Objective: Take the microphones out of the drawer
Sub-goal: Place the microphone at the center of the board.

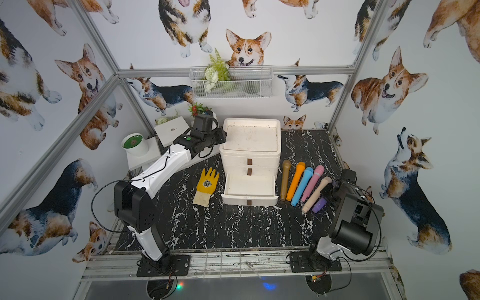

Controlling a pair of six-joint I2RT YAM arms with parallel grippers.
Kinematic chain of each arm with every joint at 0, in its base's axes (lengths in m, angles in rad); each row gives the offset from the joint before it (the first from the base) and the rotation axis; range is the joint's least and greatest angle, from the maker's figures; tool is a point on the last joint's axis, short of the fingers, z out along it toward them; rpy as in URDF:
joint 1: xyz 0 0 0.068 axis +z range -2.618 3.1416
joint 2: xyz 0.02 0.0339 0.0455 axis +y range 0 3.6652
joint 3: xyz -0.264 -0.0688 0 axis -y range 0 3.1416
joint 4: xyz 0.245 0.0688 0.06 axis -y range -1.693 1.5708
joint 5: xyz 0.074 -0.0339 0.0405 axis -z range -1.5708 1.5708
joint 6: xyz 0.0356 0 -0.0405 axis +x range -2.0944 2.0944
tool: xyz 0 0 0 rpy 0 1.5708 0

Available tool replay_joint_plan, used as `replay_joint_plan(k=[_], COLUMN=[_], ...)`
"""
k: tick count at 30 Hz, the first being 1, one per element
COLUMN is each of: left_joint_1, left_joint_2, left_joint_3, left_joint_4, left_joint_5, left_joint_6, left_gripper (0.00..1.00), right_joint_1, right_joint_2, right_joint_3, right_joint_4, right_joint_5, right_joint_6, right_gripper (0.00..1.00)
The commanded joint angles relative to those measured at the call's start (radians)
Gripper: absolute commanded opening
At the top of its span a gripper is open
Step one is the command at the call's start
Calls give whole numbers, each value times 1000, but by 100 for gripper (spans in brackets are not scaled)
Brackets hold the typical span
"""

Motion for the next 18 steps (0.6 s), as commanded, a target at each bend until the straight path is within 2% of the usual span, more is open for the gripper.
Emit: replay_joint_plan(k=[1, 9, 18], left_joint_1=[10, 12, 12], left_joint_2=[28, 29, 27], left_joint_3=[-15, -17, -25], left_joint_4=[-241, -241, -232], left_joint_5=[12, 12, 15], left_joint_6=[-51, -52, -66], left_gripper=[17, 17, 17], right_joint_1=[0, -1, -1], right_joint_2=[18, -15, -106], right_joint_3=[-7, -4, 11], right_joint_4=[-34, -52, -92], right_joint_5=[-21, -16, -27], right_joint_6=[8, 7, 12], right_gripper=[31, 45, 50])
